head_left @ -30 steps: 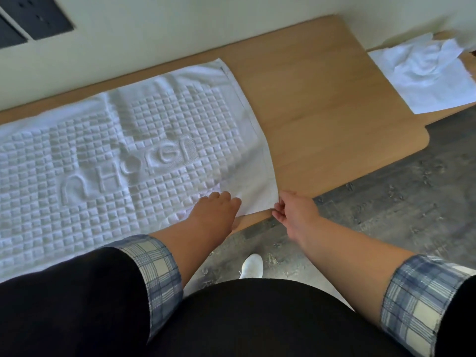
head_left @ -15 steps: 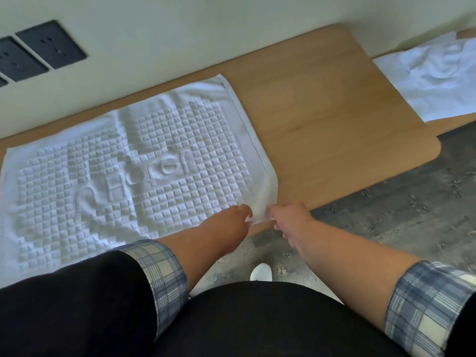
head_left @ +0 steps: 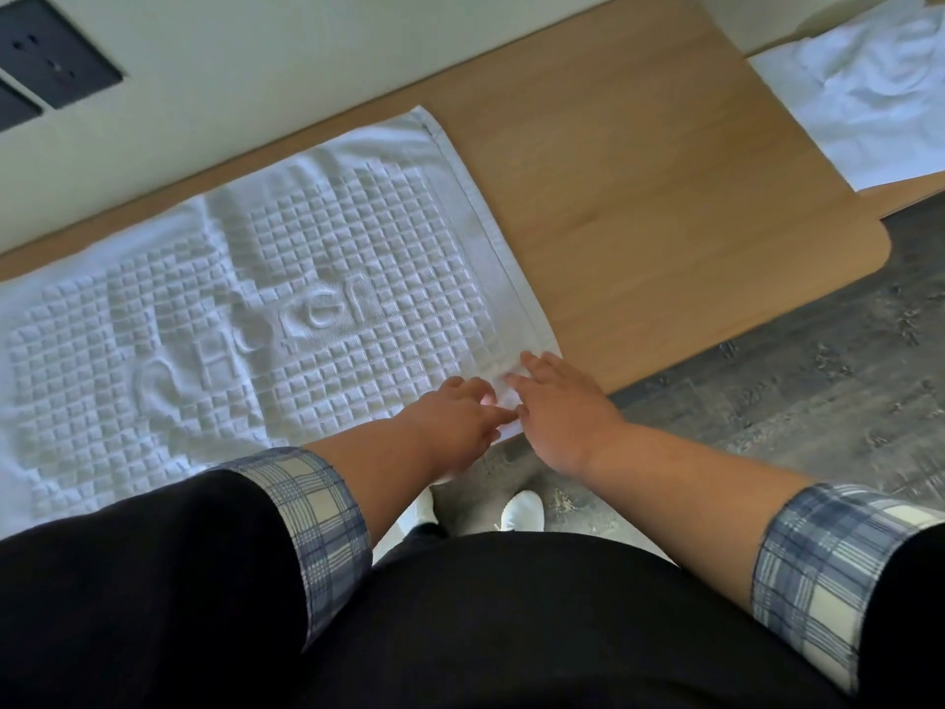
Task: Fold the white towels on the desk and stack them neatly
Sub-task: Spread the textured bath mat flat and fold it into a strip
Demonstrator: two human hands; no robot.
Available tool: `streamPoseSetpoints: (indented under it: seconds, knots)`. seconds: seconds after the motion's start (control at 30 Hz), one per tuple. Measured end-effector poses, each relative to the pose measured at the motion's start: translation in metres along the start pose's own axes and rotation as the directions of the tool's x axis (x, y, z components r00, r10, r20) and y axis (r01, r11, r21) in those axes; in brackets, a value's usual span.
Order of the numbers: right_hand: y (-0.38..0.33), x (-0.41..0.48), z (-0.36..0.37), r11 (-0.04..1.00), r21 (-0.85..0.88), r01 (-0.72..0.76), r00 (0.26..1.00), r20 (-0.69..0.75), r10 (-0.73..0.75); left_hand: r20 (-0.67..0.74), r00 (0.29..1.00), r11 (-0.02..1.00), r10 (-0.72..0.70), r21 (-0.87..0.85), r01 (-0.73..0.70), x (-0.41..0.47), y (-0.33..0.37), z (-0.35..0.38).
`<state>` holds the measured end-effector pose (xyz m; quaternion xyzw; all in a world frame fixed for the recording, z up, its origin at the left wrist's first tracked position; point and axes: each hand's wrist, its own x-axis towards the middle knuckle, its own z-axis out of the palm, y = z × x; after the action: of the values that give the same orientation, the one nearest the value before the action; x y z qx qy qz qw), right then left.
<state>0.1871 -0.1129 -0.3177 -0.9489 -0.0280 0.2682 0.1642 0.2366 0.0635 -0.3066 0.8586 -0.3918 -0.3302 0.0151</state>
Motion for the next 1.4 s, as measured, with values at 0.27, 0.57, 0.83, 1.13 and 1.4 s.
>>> streamPoseSetpoints:
  seconds: [0.27, 0.57, 0.83, 1.13, 1.4]
  knots:
    - [-0.022, 0.029, -0.016, 0.993, 0.105, -0.052, 0.975, -0.210, 0.073, 0.003, 0.997, 0.955, -0.077, -0.287, 0.075, -0.009, -0.032, -0.014]
    - [-0.055, 0.127, -0.028, 0.985, 0.075, -0.153, 0.965, -0.205, 0.166, -0.410, 0.871, 0.961, -0.270, -0.166, 0.220, 0.095, -0.154, -0.092]
    - [-0.045, 0.135, -0.012, 0.982, -0.066, -0.178, 0.959, -0.237, 0.158, -0.326, 0.892, 0.938, -0.312, 0.042, 0.344, 0.190, -0.210, -0.127]
    - [-0.030, 0.109, -0.018, 0.974, -0.050, -0.221, 0.960, -0.189, 0.208, -0.346, 0.902, 0.959, -0.257, 0.025, 0.283, 0.181, -0.197, -0.129]
    - [0.003, 0.061, 0.003, 0.989, -0.120, -0.084, 0.989, -0.130, 0.068, -0.388, 0.900, 0.979, -0.200, -0.050, 0.196, 0.124, -0.121, -0.055]
